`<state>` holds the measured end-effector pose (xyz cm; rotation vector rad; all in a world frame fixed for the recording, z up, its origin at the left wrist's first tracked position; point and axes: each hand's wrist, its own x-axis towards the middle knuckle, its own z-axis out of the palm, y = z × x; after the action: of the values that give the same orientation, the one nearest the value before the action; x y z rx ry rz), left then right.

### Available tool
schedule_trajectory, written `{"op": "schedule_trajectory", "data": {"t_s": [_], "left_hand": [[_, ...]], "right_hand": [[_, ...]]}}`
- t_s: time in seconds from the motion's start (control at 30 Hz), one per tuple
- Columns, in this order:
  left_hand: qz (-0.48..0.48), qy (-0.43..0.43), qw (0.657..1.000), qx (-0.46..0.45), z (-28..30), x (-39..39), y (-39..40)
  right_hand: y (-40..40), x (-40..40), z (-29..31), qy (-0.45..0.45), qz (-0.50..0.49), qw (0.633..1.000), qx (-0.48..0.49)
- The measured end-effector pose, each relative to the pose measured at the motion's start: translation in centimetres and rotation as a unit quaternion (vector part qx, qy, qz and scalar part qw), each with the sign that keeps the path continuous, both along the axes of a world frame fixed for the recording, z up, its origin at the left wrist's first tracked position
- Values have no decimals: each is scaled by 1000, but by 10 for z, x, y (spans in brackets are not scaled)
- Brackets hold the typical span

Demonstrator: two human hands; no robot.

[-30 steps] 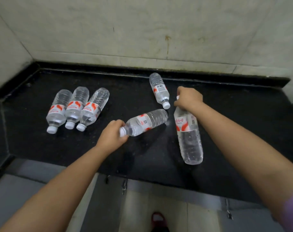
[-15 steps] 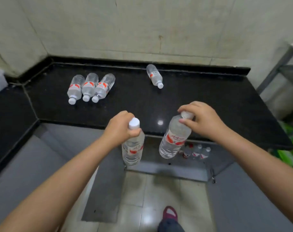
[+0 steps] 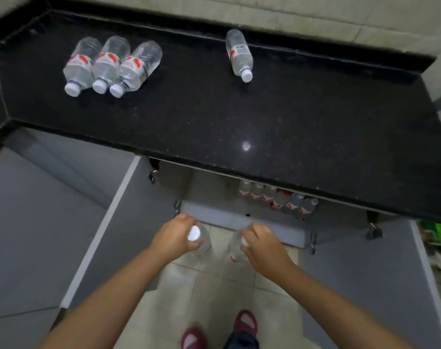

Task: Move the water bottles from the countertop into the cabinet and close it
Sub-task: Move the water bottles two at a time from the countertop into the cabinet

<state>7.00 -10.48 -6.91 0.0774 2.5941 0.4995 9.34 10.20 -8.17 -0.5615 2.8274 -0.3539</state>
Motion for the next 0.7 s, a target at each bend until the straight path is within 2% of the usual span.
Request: {"op": "schedule_trajectory", "data": {"t_s": [0.2,0.3,0.47,0.53,0.7], "left_hand": [[11,-29,1000,-6,-108,-43,31],[3,-33,999,-6,-176,-68,38],[2,19,1000,-1,-282,-106,43],[-4,47,999,4,-324,-123,44],[-25,85,996,5,-393,-160,44]], "right_hand": [[18,-49,-110,19,-36,999,5],[28,-77,-175,-23,-83,996,3],[43,-109,-294,-4,-74,997,24],[47,-124,-337,44,-46,997,42],[48,-152,-405,56,-37,998,20]]}}
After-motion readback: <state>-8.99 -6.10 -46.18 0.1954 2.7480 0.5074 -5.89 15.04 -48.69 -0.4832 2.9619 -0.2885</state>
